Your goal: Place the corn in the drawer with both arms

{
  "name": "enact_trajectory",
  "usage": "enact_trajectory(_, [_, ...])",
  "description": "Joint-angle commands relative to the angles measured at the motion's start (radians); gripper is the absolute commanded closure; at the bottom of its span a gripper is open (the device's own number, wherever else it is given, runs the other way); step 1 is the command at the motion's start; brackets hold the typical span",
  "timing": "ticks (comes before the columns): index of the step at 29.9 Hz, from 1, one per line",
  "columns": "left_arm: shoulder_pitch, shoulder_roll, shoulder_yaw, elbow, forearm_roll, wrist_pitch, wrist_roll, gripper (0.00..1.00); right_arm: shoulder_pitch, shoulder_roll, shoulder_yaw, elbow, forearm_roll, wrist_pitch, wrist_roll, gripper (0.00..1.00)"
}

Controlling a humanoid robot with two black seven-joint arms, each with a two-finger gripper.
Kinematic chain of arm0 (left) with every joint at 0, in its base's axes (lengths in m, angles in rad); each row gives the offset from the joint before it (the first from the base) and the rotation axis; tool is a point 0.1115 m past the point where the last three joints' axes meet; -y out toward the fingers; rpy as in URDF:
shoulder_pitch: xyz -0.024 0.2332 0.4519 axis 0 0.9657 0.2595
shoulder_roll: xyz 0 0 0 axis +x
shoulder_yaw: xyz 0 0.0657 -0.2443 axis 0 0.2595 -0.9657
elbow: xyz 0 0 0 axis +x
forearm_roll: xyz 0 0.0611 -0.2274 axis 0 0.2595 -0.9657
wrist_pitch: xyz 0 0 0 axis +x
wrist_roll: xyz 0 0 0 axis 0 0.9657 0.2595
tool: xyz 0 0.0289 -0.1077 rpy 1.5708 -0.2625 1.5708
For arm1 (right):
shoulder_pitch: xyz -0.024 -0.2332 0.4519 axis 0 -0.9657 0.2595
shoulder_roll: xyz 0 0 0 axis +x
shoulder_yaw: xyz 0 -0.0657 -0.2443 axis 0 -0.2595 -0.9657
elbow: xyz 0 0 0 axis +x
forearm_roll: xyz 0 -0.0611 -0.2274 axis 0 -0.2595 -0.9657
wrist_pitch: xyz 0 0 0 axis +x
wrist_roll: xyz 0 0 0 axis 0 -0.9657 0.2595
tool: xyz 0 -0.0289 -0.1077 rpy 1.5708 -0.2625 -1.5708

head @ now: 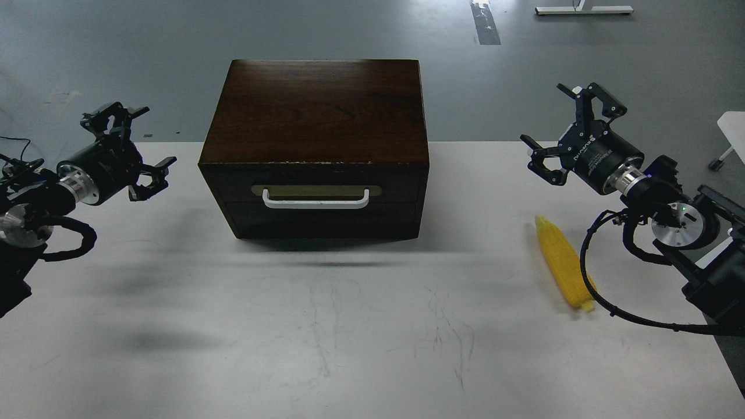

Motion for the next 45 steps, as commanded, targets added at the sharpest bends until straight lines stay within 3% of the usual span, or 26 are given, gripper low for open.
enact_trajectory(1, [-0.002, 0.007, -0.002, -0.001, 0.000, 0.000, -0.005, 0.01, 0.000, 0.008, 0.004, -0.002, 0.000, -0.001, 0.000, 0.00])
enact_trajectory(16, [0.000, -0.001, -0.011, 0.002, -0.011, 0.000, -0.025, 0.01, -0.003, 0.005, -0.010, 0.006, 0.000, 0.000, -0.001, 0.00])
enact_trajectory(45, [-0.011, 0.014, -0.006, 0.002, -0.005, 0.000, -0.024, 0.01, 0.000, 0.002, -0.008, 0.009, 0.000, 0.003, -0.001, 0.00])
